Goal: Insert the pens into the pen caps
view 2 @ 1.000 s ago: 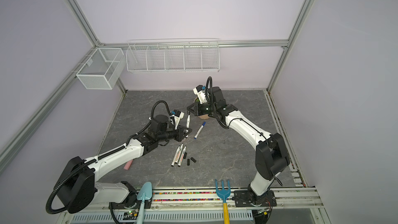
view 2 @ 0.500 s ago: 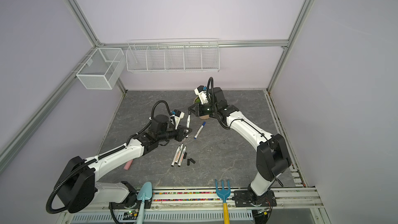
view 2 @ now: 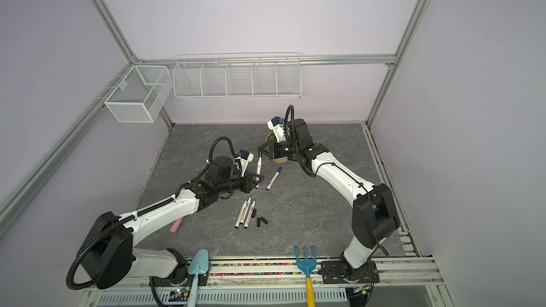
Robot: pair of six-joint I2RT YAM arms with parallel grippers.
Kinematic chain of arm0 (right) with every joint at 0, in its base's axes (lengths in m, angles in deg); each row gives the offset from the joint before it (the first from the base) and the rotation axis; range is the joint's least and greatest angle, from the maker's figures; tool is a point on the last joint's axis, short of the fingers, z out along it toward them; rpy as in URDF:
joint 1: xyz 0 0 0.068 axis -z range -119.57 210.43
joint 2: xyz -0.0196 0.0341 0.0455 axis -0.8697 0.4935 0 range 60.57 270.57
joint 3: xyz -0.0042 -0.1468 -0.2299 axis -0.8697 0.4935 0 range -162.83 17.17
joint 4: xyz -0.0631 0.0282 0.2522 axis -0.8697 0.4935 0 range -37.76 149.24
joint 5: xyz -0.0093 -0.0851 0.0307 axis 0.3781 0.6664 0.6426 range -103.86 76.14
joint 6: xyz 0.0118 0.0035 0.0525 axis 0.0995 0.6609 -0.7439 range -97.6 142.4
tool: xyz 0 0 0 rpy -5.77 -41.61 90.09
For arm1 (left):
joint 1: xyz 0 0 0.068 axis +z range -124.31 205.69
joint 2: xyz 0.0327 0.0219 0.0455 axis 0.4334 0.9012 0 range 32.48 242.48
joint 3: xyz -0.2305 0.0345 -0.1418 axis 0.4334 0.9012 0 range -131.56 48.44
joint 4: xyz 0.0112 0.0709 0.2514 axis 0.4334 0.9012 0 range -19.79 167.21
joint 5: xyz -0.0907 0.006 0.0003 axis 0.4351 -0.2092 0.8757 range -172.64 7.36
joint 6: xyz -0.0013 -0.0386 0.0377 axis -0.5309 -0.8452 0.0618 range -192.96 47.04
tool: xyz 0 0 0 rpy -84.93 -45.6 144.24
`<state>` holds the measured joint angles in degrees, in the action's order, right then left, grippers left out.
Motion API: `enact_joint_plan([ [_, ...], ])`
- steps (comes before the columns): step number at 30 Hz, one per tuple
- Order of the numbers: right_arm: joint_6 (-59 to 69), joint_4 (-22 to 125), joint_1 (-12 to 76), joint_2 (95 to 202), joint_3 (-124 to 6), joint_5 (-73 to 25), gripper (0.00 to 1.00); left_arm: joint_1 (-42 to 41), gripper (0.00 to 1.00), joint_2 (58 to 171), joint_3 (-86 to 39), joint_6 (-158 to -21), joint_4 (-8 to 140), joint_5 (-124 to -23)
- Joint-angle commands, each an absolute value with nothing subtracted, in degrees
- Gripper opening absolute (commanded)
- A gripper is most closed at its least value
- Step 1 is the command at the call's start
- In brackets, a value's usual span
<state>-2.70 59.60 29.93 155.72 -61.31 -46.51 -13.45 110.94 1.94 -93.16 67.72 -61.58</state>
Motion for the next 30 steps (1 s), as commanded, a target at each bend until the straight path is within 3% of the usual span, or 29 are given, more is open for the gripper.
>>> enact_joint_plan([
  [1, -3.3, 58.2, 30.0, 153.1, -60.3, -47.7, 0.09, -13.7, 0.00, 111.7, -0.1, -91.5, 67.6, -61.4],
  [30, 0.4, 64.2, 29.6, 151.1, -57.2, -47.0, 0.09, -11.4, 0.00, 112.9, -2.1, -90.7, 65.2, -60.5],
])
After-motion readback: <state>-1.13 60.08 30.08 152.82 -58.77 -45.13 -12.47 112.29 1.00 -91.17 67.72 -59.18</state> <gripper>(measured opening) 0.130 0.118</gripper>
